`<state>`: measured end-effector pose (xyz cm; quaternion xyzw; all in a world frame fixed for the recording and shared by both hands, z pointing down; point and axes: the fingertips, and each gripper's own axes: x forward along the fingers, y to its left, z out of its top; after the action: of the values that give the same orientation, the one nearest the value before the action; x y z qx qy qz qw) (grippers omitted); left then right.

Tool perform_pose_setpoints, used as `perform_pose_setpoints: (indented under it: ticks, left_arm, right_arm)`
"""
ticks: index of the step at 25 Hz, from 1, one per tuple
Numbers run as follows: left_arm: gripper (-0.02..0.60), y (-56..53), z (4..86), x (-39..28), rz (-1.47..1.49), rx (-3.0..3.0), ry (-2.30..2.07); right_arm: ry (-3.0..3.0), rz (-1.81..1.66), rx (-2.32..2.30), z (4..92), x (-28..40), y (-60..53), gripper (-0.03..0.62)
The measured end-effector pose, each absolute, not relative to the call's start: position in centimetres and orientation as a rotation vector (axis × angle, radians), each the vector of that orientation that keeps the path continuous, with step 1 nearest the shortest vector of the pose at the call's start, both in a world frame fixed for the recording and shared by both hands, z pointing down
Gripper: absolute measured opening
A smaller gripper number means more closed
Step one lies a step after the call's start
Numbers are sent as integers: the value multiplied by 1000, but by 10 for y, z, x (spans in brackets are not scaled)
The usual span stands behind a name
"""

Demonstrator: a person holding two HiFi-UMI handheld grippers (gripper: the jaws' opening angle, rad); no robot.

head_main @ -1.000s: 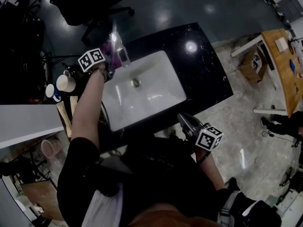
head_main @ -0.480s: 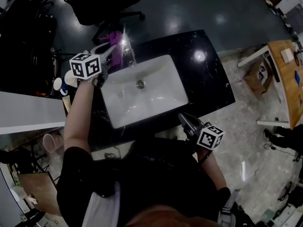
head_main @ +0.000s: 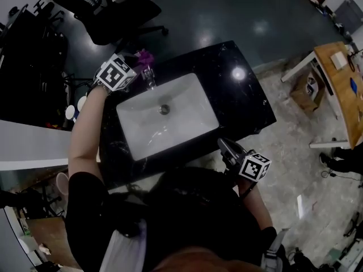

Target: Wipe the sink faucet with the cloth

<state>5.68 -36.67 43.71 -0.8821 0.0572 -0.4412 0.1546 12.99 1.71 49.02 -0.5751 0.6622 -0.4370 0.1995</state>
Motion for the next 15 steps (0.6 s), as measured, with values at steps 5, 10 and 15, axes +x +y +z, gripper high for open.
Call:
perform_pose_setpoints:
  ticks: [5, 10, 15]
  left_arm:
    - [72, -408, 447, 74, -1363, -2524, 198]
    - [72, -443, 456, 85, -1391, -2603, 302]
    - [71, -428, 446, 84, -1321, -2621, 287]
  right_arm:
    - [1760, -1207, -1662, 491, 143, 29, 12]
    - [1722, -1219, -1689, 498, 148, 35, 12]
    - [1712, -1244, -1660, 505, 145, 33, 12]
